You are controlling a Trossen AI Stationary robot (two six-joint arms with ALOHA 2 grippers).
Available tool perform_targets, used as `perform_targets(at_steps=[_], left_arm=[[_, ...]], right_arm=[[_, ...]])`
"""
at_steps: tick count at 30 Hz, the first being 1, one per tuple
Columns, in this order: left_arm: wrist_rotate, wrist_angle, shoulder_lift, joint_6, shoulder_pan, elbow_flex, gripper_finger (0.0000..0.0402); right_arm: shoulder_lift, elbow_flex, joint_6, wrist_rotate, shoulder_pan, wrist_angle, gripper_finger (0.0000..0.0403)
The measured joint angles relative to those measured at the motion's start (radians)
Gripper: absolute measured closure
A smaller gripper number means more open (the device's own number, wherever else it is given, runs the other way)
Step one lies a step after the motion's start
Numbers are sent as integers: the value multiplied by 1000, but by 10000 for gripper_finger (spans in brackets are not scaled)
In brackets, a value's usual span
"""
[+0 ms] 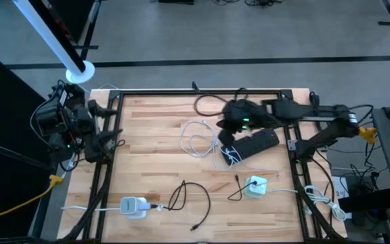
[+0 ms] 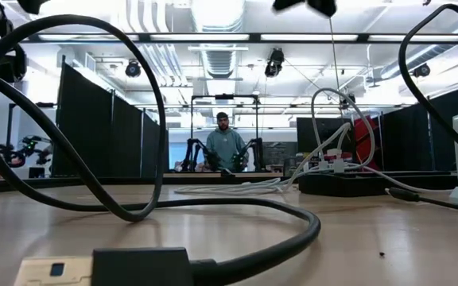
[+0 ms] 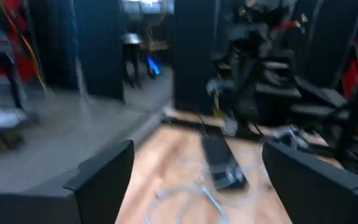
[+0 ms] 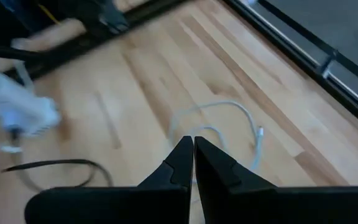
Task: Plug in charger cables
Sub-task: Return to Home Position
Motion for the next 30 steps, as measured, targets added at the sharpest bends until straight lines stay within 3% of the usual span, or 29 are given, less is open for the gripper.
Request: perform_targets(at_steps=[5,10,21,30], left_arm=[[-13,0,-21,50,6,3,91],[24,8,-20,57,8,0,92],[-15,291,44,47,30,-1,93],[-7,513,156,42,197,-1,93]], right_arm=[[-136,-61,-10,48,51,5,403],[-315,-206,-44,52,52,35,403],[-840,-710,-112,38,52,439,403],[-1138,-1056,-131,-44,52,742,403]])
